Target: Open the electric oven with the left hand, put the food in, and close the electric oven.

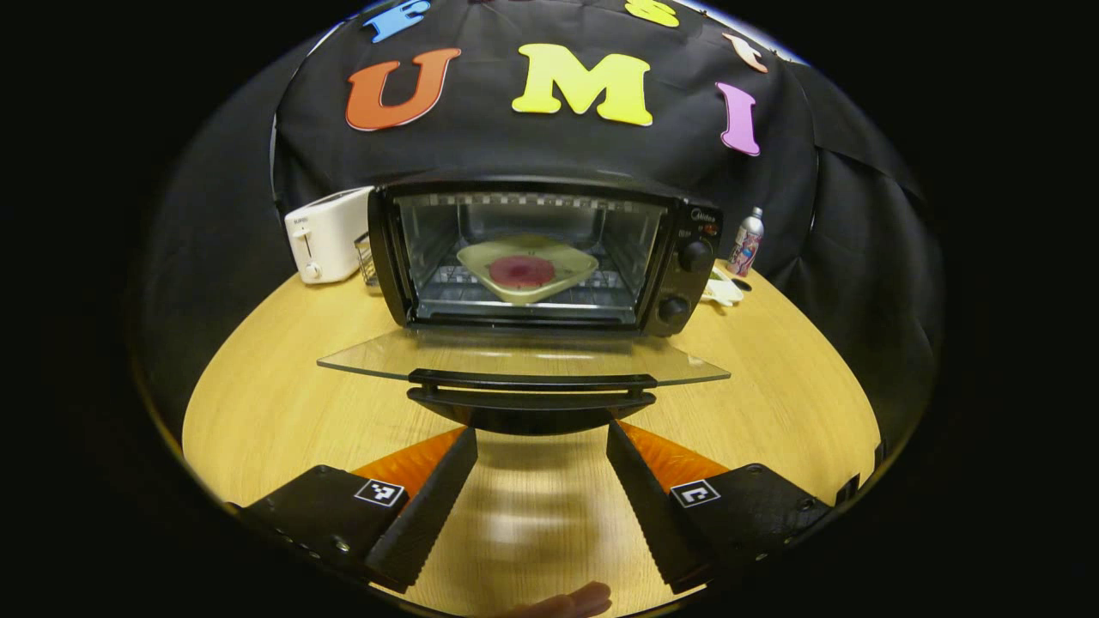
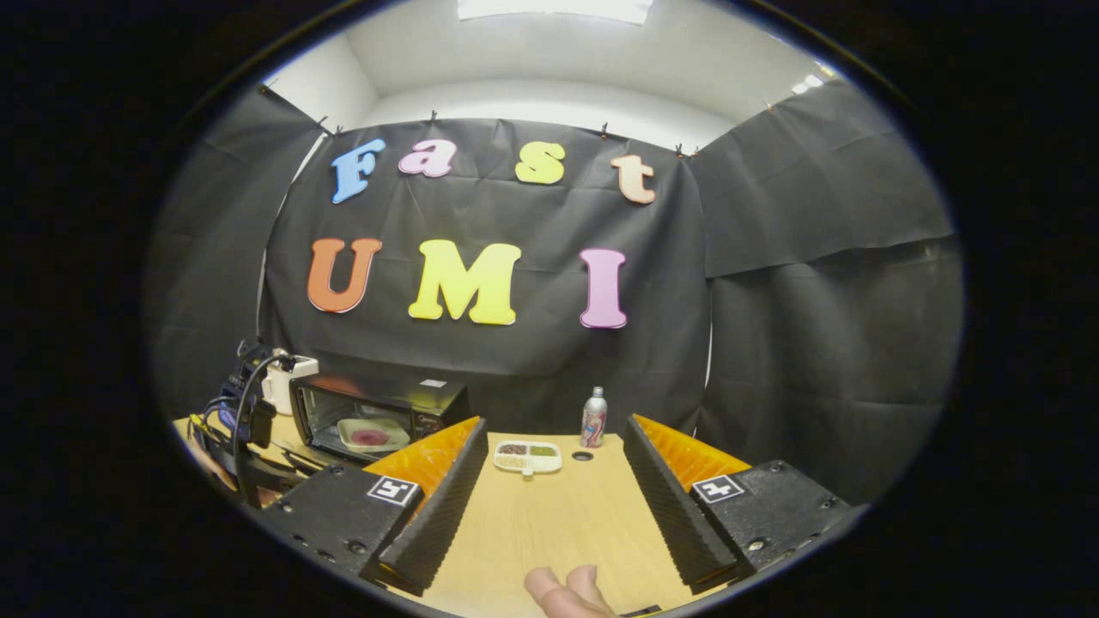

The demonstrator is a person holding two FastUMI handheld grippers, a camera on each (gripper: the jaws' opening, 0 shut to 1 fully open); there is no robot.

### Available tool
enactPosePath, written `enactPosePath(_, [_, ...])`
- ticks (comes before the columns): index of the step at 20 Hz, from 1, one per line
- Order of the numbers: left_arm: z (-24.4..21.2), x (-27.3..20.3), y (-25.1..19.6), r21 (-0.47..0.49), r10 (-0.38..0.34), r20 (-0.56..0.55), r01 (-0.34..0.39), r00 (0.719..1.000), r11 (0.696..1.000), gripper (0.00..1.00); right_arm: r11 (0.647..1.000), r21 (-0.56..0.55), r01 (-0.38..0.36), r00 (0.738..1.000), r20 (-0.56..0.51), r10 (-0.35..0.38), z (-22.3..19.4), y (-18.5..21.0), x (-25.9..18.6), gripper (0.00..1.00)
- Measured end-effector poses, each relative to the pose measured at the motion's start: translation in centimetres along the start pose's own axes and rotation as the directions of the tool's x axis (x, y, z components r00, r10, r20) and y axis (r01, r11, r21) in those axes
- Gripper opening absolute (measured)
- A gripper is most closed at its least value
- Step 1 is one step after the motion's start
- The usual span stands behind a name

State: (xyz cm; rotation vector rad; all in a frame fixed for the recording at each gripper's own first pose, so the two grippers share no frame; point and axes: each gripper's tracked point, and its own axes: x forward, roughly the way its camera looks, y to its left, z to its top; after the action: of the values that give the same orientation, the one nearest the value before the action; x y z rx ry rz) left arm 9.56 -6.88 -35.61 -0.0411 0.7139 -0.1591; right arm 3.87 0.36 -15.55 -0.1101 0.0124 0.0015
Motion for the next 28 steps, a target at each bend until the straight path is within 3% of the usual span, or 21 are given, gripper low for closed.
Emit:
enactPosePath(1, [1.6, 0.1, 0.0, 0.005, 0.007, 0.037, -0.007, 0.999, 1.0, 0.86, 1.0, 0.005, 0.003, 1.0, 0.003, -0.003, 0.3, -0.1, -0.2, 0.96])
enactPosePath(2, [3.2, 0.2, 0.1, 0.016, 0.013, 0.075, -0.014, 0.997, 1.0, 0.98, 1.0, 0.013, 0.0, 1.0, 0.004, 0.0, 0.8, 0.0, -0.5, 0.96])
enactPosePath(3, [4.4, 0.5, 0.0, 0.018, 0.015, 0.09, -0.017, 0.996, 1.0, 1.0, 1.0, 0.025, -0.009, 1.0, 0.01, 0.009, 1.4, 0.2, -1.0, 0.96])
enactPosePath(7, [8.4, 3.5, 0.5, -0.072, 0.017, 0.115, -0.009, 0.993, 0.997, 0.98, 0.998, 0.06, -0.03, 0.999, 0.046, 0.027, 3.6, 0.2, -3.1, 0.96])
enactPosePath(11, [12.1, 1.5, 1.3, -0.103, 0.037, 0.244, -0.012, 0.969, 0.995, 0.96, 0.999, 0.046, -0.025, 0.998, 0.063, 0.023, 4.6, -0.7, -5.1, 0.96])
enactPosePath(12, [12.2, 0.2, 1.2, -0.1, 0.036, 0.26, -0.01, 0.965, 0.995, 0.84, 0.999, 0.045, -0.019, 0.997, 0.07, 0.016, 5.1, -1.2, -5.5, 0.96])
enactPosePath(13, [12.2, -1.3, 1.5, -0.091, 0.045, 0.277, -0.02, 0.96, 0.996, 0.95, 0.999, 0.049, -0.018, 0.997, 0.075, 0.014, 5.6, -1.5, -6.1, 0.96])
enactPosePath(17, [13.2, -8.8, 1.1, -0.019, 0.049, 0.378, -0.046, 0.924, 0.999, 0.95, 0.996, 0.073, -0.043, 0.996, 0.079, 0.037, 6.9, -2.0, -7.9, 0.96])
enactPosePath(23, [16.0, -21.5, -0.8, -0.006, 0.042, 0.525, -0.046, 0.85, 0.999, 0.95, 0.997, 0.077, -0.013, 0.992, 0.122, 0.003, 9.7, -3.2, -10.2, 0.96])
enactPosePath(28, [15.6, -29.7, -1.8, -0.02, 0.061, 0.596, -0.061, 0.8, 0.998, 0.95, 0.991, 0.114, -0.067, 0.986, 0.162, 0.048, 12.4, -2.0, -12.3, 1.0])
